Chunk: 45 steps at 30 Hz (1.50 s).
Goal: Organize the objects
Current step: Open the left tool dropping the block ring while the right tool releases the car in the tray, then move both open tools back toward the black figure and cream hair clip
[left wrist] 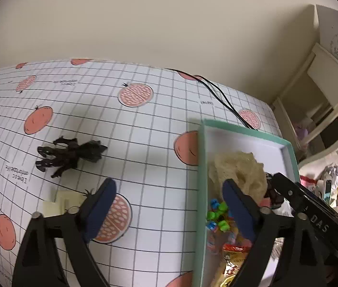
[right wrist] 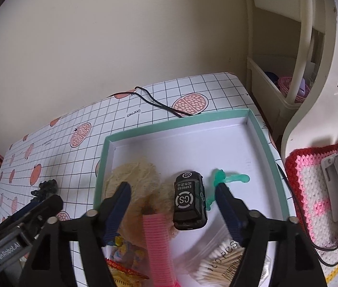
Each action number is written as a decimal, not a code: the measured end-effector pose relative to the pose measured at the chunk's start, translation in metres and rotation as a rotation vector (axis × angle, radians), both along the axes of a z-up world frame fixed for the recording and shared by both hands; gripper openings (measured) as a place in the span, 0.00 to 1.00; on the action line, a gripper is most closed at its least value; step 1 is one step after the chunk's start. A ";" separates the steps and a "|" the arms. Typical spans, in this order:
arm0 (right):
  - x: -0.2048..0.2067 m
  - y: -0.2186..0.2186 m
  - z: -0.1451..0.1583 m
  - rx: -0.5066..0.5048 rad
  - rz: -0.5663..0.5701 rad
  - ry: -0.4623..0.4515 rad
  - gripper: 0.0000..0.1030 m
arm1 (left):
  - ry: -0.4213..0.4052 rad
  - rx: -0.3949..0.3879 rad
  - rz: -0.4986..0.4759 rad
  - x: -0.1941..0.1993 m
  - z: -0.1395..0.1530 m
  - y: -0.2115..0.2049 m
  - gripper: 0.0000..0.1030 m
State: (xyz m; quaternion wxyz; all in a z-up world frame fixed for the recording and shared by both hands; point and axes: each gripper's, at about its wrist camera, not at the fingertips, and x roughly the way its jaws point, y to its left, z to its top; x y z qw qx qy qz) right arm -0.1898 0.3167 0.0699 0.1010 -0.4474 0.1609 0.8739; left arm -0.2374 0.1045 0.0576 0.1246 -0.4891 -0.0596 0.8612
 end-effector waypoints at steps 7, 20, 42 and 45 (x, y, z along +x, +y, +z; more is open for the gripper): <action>0.000 0.000 -0.001 -0.001 0.000 0.006 0.95 | 0.033 -0.004 0.060 -0.004 0.001 -0.014 1.00; 0.000 -0.005 -0.004 0.018 0.008 0.004 1.00 | 0.033 0.004 0.090 -0.007 0.000 -0.024 1.00; -0.015 -0.066 0.029 0.013 0.110 0.113 1.00 | 0.049 0.058 0.144 -0.022 0.027 -0.101 1.00; -0.021 -0.087 0.030 0.003 0.141 0.116 1.00 | 0.039 0.077 0.166 -0.026 0.028 -0.123 1.00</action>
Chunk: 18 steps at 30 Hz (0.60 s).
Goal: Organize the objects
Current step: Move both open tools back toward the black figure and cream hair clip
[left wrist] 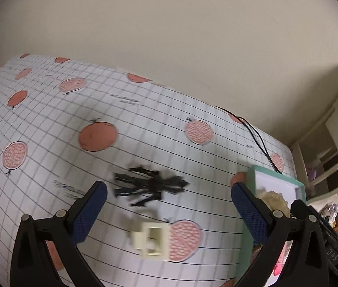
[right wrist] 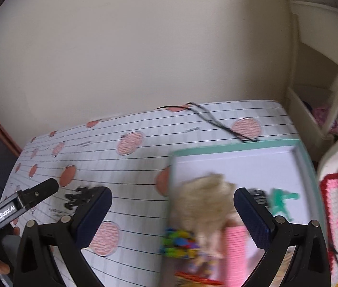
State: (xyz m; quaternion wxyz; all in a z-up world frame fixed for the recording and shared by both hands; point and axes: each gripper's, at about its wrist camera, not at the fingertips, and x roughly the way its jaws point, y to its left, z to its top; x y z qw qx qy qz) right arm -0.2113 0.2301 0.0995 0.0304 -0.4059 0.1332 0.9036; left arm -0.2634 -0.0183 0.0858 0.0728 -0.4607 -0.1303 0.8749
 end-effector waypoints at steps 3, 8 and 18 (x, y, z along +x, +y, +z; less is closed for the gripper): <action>-0.007 -0.021 -0.004 -0.003 0.029 -0.010 1.00 | -0.018 0.000 0.017 -0.004 -0.001 -0.018 1.00; -0.017 -0.053 -0.016 -0.003 0.079 -0.043 1.00 | -0.055 -0.016 0.038 -0.007 -0.010 -0.039 1.00; -0.028 -0.112 -0.053 0.021 0.197 -0.143 1.00 | -0.152 -0.060 0.053 -0.010 -0.032 -0.058 1.00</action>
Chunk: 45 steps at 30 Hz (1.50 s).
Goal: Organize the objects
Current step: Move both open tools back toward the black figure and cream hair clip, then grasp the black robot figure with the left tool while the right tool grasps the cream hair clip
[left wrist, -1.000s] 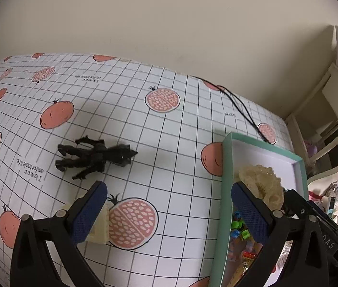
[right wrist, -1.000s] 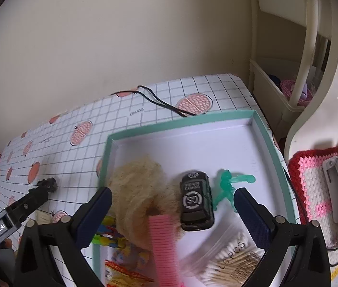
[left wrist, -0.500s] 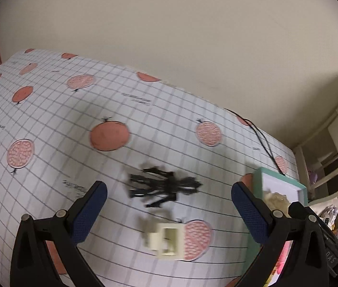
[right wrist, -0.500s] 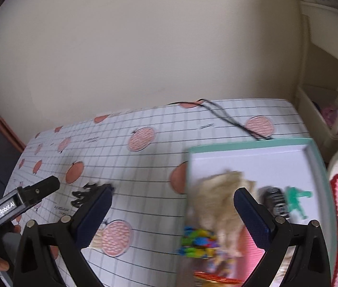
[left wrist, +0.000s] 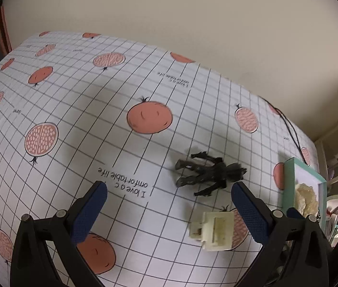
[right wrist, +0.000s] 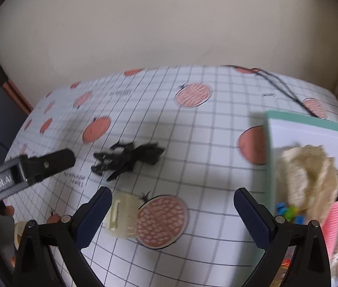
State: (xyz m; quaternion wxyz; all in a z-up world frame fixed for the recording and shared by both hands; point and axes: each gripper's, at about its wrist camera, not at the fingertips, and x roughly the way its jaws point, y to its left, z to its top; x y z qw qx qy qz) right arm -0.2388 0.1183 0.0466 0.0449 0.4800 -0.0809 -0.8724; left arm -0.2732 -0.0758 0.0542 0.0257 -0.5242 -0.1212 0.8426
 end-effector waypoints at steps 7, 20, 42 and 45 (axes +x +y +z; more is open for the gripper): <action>-0.001 -0.027 -0.015 -0.011 0.050 -0.041 1.00 | -0.046 -0.008 0.024 0.000 -0.010 -0.011 1.00; -0.004 -0.046 -0.028 -0.003 0.088 -0.063 1.00 | -0.083 -0.034 0.062 0.001 -0.023 -0.019 1.00; -0.006 -0.026 -0.035 0.111 0.036 -0.063 0.87 | -0.010 0.040 -0.010 -0.003 -0.021 0.012 1.00; -0.005 -0.019 -0.036 0.123 0.021 -0.064 0.84 | 0.018 0.008 -0.043 -0.005 -0.019 0.024 1.00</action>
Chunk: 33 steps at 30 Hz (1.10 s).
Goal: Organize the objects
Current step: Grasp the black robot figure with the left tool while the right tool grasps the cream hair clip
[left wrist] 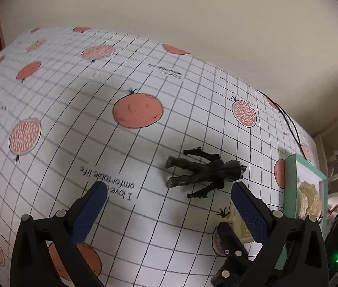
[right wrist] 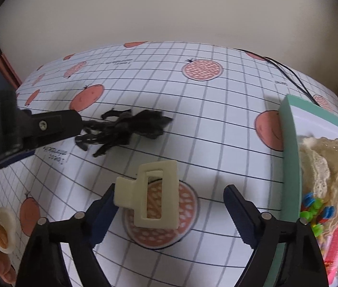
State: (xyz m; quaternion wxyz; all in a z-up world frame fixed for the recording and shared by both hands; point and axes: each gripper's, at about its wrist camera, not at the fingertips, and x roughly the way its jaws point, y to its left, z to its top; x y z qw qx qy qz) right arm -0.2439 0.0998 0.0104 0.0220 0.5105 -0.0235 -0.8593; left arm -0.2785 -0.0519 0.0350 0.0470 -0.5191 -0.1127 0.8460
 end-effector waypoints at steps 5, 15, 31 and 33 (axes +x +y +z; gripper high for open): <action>0.000 0.013 -0.001 0.000 -0.023 0.004 0.80 | 0.045 -0.019 -0.031 -0.005 0.001 0.009 1.00; -0.002 0.022 0.003 -0.005 -0.041 0.022 0.66 | 0.086 -0.113 -0.118 -0.014 -0.012 0.042 1.00; -0.004 0.033 0.003 -0.032 -0.055 0.022 0.51 | 0.084 -0.248 -0.207 -0.021 -0.036 0.071 0.94; -0.004 0.033 0.003 -0.029 -0.052 0.023 0.51 | 0.086 -0.247 -0.210 -0.021 -0.036 0.073 0.94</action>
